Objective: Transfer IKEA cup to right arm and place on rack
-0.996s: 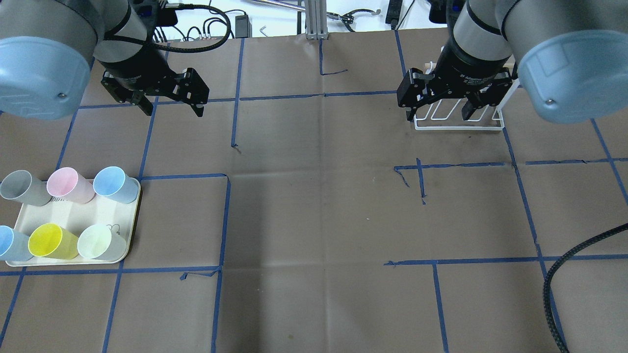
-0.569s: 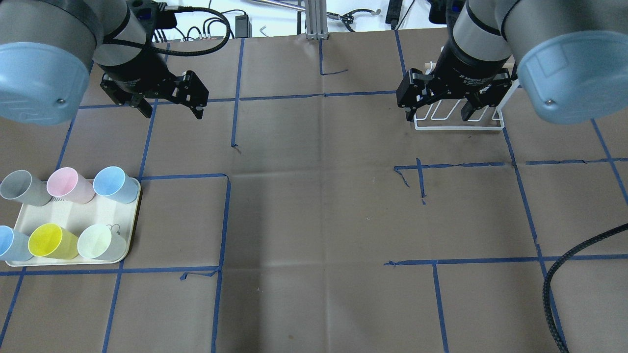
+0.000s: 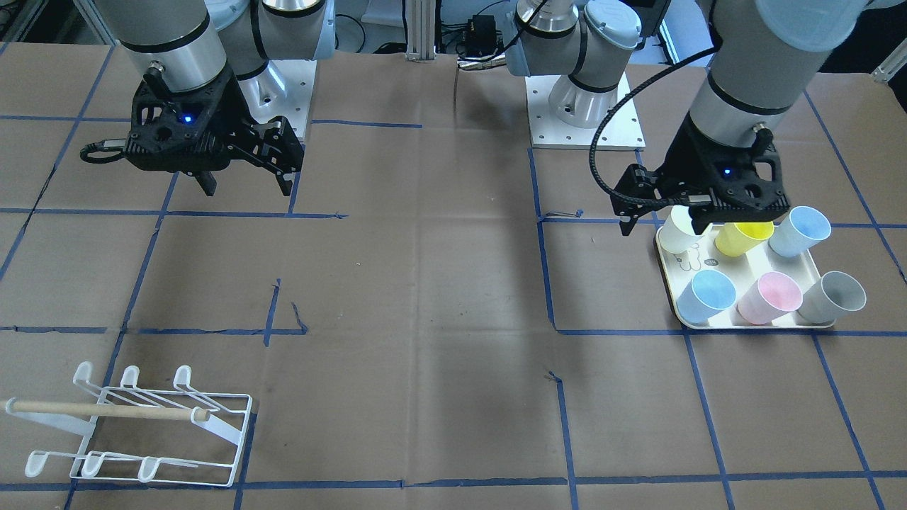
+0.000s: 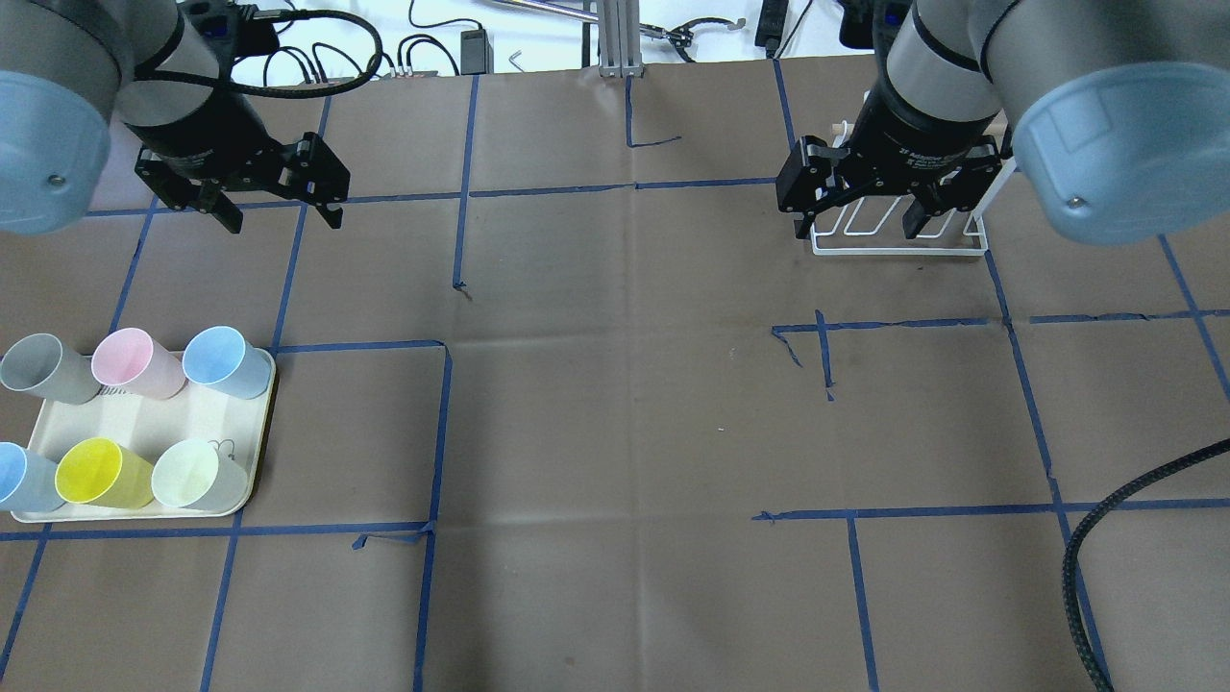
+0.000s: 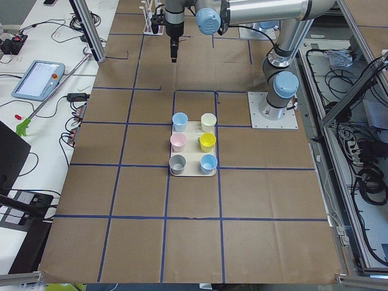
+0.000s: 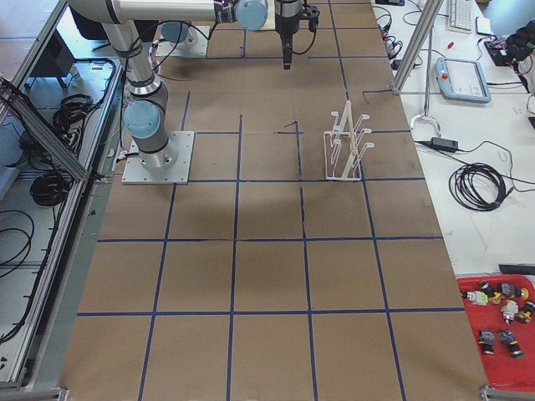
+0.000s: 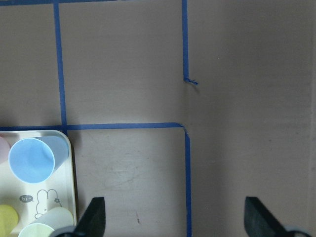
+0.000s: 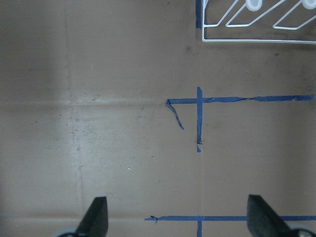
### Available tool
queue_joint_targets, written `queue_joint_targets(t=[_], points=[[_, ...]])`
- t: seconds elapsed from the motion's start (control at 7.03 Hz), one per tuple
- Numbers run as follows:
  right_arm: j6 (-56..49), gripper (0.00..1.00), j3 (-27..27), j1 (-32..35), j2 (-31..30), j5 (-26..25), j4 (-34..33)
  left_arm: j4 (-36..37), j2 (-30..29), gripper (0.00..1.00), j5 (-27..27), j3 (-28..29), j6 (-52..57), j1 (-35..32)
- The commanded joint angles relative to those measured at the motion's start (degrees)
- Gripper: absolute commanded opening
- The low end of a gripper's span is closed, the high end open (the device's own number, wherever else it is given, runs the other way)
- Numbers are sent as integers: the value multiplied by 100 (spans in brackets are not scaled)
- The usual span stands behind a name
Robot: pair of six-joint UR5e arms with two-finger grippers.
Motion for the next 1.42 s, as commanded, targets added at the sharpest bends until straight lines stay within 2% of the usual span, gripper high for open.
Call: queue_joint_targets(t=[0.0, 0.14, 0.71, 0.85, 1.28], points=[[3, 100, -6, 0, 0, 9, 0, -14, -25, 99, -23, -4, 617, 1040], [3, 100, -6, 0, 0, 9, 0, -66, -25, 99, -23, -12, 915, 1350], [3, 100, -6, 0, 0, 9, 0, 239, -51, 99, -6, -723, 1723, 1450], [3, 100, -6, 0, 0, 9, 0, 467, -147, 99, -23, -907, 1953, 1476], [3, 100, 3, 0, 9, 9, -9, 1819, -516, 99, -6, -1680, 2316, 1485]])
